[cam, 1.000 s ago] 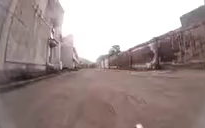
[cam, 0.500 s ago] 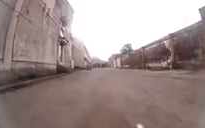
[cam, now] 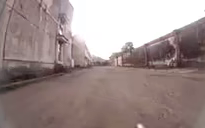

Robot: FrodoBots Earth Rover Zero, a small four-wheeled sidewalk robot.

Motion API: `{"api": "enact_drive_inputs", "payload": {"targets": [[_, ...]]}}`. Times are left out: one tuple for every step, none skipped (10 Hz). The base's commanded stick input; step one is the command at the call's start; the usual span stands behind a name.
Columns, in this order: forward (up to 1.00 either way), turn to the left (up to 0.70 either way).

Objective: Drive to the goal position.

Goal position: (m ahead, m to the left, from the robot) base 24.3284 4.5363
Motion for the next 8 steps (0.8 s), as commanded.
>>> {"api": "enact_drive_inputs", "payload": {"targets": [[1.0,0.0],[1.0,0.0],[1.0,0.0],[1.0,0.0],[1.0,0.0],[1.0,0.0],[1.0,0.0],[1.0,0.0]]}}
